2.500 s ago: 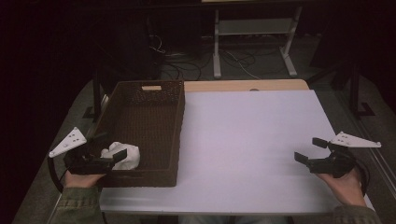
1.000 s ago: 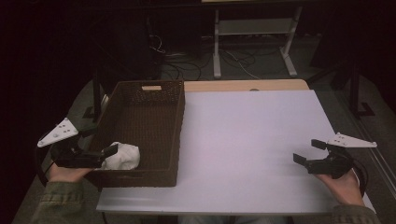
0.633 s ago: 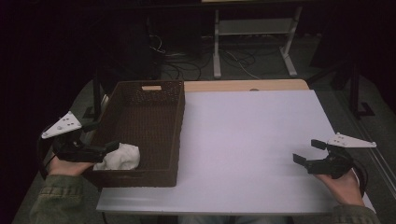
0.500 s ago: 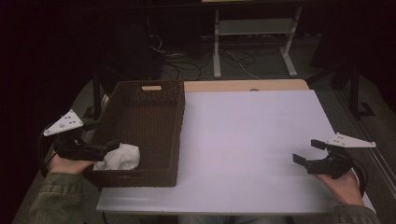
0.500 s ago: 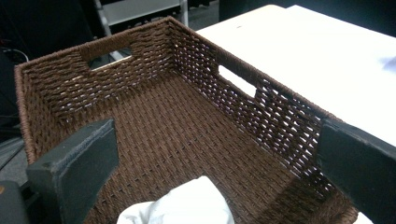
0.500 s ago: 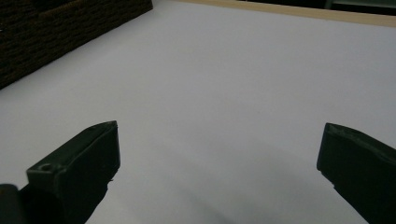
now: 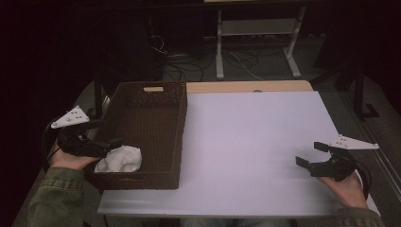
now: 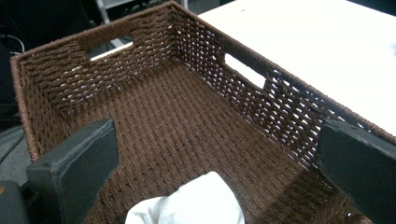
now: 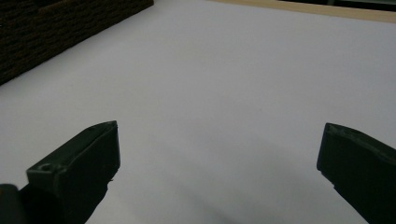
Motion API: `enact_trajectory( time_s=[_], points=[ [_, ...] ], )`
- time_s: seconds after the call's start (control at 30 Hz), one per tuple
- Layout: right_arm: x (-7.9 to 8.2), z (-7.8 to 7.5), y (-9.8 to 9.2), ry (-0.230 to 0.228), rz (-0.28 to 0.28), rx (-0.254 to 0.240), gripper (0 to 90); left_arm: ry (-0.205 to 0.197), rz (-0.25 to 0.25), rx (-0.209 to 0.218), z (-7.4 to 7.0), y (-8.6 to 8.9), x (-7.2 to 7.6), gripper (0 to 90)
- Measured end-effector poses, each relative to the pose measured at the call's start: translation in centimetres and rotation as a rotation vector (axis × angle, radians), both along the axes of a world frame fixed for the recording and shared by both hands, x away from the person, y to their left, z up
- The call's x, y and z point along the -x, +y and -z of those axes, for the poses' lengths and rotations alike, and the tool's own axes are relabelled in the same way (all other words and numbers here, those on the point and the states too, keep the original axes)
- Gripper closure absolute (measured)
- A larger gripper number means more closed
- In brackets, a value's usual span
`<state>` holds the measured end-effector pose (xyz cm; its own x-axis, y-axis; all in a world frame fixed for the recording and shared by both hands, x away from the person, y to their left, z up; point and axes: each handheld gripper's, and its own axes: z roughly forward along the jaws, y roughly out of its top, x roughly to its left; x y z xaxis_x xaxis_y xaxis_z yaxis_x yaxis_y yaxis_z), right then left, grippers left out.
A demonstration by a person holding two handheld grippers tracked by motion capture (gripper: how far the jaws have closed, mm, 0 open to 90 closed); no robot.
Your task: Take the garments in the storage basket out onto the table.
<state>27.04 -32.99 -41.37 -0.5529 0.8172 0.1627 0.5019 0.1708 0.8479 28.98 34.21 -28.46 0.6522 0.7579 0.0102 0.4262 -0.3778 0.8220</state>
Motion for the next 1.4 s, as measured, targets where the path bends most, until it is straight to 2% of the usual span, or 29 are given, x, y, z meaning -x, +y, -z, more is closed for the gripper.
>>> enact_trajectory(
  time_s=[0.2,0.23,0.33,0.37,0.8,1.1,1.4],
  points=[
    [0.0,0.1,0.0,0.002,-0.005,0.009,0.0,0.032,0.004,-0.03,-0.1,-0.1,-0.6,0.0],
    [-0.1,0.1,0.1,0.001,-0.006,0.01,0.0,0.045,0.011,-0.052,-0.1,0.0,-0.9,0.0],
    [-0.1,0.1,0.1,0.003,-0.007,0.012,0.0,0.06,0.011,-0.059,0.1,-0.1,-1.3,0.0],
    [-0.1,0.1,0.1,0.002,-0.007,0.013,0.0,0.065,0.017,-0.073,0.1,-0.1,-1.4,0.0],
    [-0.1,0.2,0.2,0.009,-0.01,0.019,0.0,0.113,0.029,-0.111,0.9,-0.5,-2.7,0.0],
    [-0.1,0.2,0.3,0.011,-0.015,0.025,0.0,0.166,0.039,-0.156,2.0,-0.7,-3.5,0.0],
    [-0.1,0.3,0.4,0.017,-0.022,0.029,0.0,0.23,0.027,-0.19,3.6,-0.4,-3.9,0.0]
  ],
)
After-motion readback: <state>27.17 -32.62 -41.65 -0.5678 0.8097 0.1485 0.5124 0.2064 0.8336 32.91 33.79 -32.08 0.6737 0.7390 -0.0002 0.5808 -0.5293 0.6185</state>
